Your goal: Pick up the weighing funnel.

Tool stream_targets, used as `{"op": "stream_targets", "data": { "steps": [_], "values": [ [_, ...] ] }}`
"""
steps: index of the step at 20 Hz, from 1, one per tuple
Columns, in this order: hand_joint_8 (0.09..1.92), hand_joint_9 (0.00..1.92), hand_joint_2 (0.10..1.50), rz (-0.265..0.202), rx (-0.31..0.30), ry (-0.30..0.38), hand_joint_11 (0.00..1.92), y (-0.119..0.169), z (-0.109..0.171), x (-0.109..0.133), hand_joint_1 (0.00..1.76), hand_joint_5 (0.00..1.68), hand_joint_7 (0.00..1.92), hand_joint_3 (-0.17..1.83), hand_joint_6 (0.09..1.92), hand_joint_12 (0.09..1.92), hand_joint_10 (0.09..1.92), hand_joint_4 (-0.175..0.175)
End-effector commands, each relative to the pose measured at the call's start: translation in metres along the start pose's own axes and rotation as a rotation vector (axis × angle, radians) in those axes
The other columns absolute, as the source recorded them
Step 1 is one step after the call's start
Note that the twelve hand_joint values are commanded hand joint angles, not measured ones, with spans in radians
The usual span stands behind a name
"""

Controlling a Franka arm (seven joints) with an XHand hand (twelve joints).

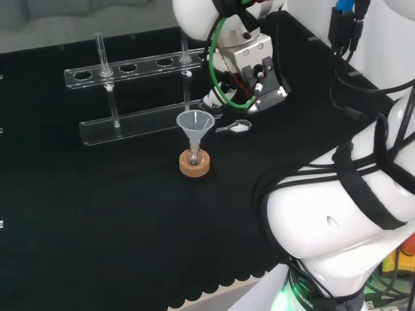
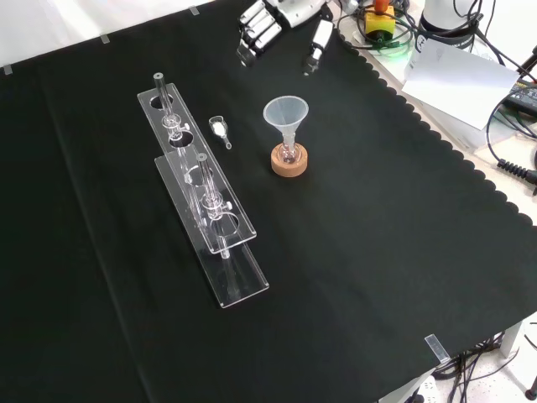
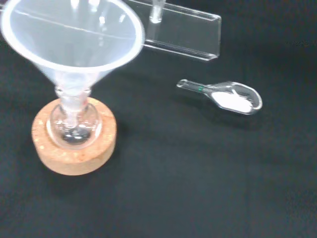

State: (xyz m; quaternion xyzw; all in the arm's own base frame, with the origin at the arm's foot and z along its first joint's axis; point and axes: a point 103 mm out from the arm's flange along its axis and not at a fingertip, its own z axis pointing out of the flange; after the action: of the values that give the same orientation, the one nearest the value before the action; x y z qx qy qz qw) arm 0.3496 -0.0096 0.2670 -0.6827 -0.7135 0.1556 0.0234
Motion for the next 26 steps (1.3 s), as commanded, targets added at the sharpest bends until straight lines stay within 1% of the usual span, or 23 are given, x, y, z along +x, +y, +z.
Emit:
{"op": "stream_targets", "data": {
  "steps": [1, 4, 7, 10, 13, 16, 21, 26],
  "values": [
    [0.68, 0.30, 0.96, 0.024, 0.003, 0.035, 0.16, 0.006, 0.001, -0.038, 0.59, 0.24, 0.08, -0.17, 0.09, 1.44, 0.75, -0.075],
    [0.69, 0.31, 0.96, 0.033, -0.005, 0.065, 0.17, 0.016, 0.007, -0.058, 0.59, 0.24, 0.09, -0.17, 0.09, 1.44, 0.74, -0.075],
    [0.70, 0.34, 0.97, 0.044, 0.000, 0.092, 0.18, 0.031, 0.015, -0.081, 0.60, 0.26, 0.11, -0.17, 0.09, 1.43, 0.73, -0.075],
    [0.71, 0.39, 0.97, 0.054, 0.001, 0.113, 0.21, 0.046, 0.025, -0.102, 0.63, 0.30, 0.16, -0.17, 0.09, 1.42, 0.71, -0.075],
    [0.71, 0.43, 0.98, 0.057, 0.011, 0.128, 0.24, 0.062, 0.037, -0.118, 0.67, 0.34, 0.21, -0.17, 0.09, 1.41, 0.69, -0.075],
    [0.71, 0.46, 0.99, 0.057, 0.027, 0.139, 0.26, 0.078, 0.049, -0.129, 0.69, 0.38, 0.24, -0.17, 0.09, 1.40, 0.68, -0.074],
    [0.71, 0.49, 0.99, 0.054, 0.049, 0.154, 0.29, 0.101, 0.074, -0.138, 0.70, 0.43, 0.28, -0.17, 0.09, 1.39, 0.66, -0.072],
    [0.71, 0.52, 0.99, 0.046, 0.068, 0.173, 0.31, 0.118, 0.098, -0.139, 0.72, 0.46, 0.31, -0.17, 0.09, 1.38, 0.65, -0.070]
  ]
}}
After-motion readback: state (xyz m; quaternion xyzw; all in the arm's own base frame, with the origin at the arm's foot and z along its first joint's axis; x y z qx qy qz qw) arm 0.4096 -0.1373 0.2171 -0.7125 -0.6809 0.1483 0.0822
